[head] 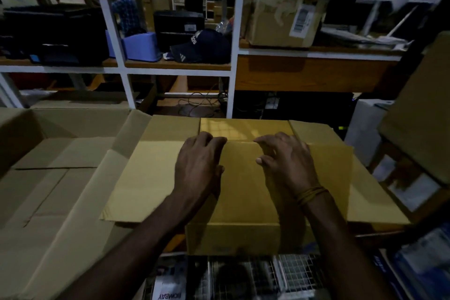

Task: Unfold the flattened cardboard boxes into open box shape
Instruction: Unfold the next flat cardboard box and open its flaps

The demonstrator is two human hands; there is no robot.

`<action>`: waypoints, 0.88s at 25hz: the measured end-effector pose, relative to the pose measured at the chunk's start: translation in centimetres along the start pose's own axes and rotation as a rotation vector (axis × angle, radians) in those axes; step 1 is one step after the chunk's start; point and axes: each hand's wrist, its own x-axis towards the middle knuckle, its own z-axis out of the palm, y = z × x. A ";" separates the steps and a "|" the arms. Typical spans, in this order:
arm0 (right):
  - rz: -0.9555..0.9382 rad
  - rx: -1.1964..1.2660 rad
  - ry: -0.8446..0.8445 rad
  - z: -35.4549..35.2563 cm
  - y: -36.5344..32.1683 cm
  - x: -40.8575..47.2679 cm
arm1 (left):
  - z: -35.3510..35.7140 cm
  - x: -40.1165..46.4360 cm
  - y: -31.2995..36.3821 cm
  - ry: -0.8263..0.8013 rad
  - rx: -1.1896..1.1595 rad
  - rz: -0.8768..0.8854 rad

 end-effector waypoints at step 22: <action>-0.016 0.153 -0.548 -4.4 3.8 -18.3 | -2.2 -13.8 8.3 -1.074 0.172 0.137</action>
